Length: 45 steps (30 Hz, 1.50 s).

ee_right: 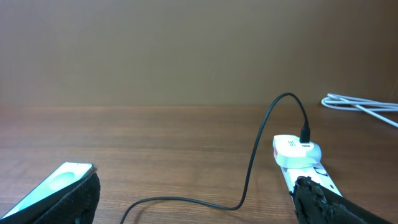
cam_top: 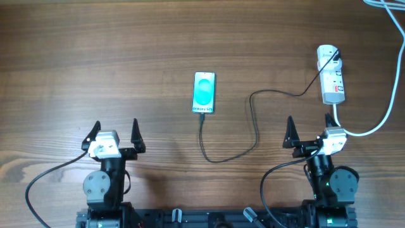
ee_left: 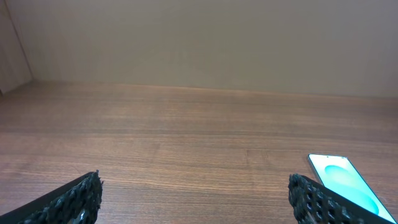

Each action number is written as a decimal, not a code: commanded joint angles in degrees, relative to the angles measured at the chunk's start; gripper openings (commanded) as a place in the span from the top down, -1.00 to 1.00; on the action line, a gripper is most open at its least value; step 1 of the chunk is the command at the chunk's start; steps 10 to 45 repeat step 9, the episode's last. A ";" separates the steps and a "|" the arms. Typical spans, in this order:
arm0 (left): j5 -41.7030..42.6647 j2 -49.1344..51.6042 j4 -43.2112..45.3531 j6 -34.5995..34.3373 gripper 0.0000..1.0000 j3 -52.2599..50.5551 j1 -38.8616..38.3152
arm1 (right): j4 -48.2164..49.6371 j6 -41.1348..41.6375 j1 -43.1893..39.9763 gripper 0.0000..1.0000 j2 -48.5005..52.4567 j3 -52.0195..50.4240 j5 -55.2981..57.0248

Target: Plug charger to phone and switch on socket

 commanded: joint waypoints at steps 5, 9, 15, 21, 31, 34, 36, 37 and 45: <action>0.85 -0.61 -0.04 1.07 -1.00 -0.31 -0.26 | 0.17 -0.61 -0.24 -0.99 -0.68 -0.04 -0.09; 0.83 -0.61 -0.04 1.07 -1.00 -0.31 -0.26 | 0.17 -0.59 -0.24 -0.99 -0.68 -0.04 -0.09; 0.83 -0.61 -0.04 1.07 -1.00 -0.31 -0.26 | 0.17 -0.59 -0.24 -0.99 -0.68 -0.04 -0.09; 0.83 -0.61 -0.04 1.07 -1.00 -0.31 -0.26 | 0.17 -0.59 -0.24 -0.99 -0.68 -0.04 -0.09; 0.83 -0.61 -0.04 1.07 -1.00 -0.31 -0.26 | 0.17 -0.59 -0.24 -0.99 -0.68 -0.04 -0.09; 0.83 -0.61 -0.04 1.07 -1.00 -0.31 -0.26 | 0.17 -0.59 -0.24 -0.99 -0.68 -0.04 -0.09; 0.83 -0.61 -0.04 1.07 -1.00 -0.31 -0.26 | 0.17 -0.59 -0.24 -0.99 -0.68 -0.04 -0.09; 0.83 -0.61 -0.04 1.07 -1.00 -0.31 -0.26 | 0.17 -0.59 -0.24 -0.99 -0.68 -0.04 -0.09; 0.83 -0.61 -0.04 1.07 -1.00 -0.31 -0.26 | 0.17 -0.59 -0.24 -0.99 -0.68 -0.04 -0.09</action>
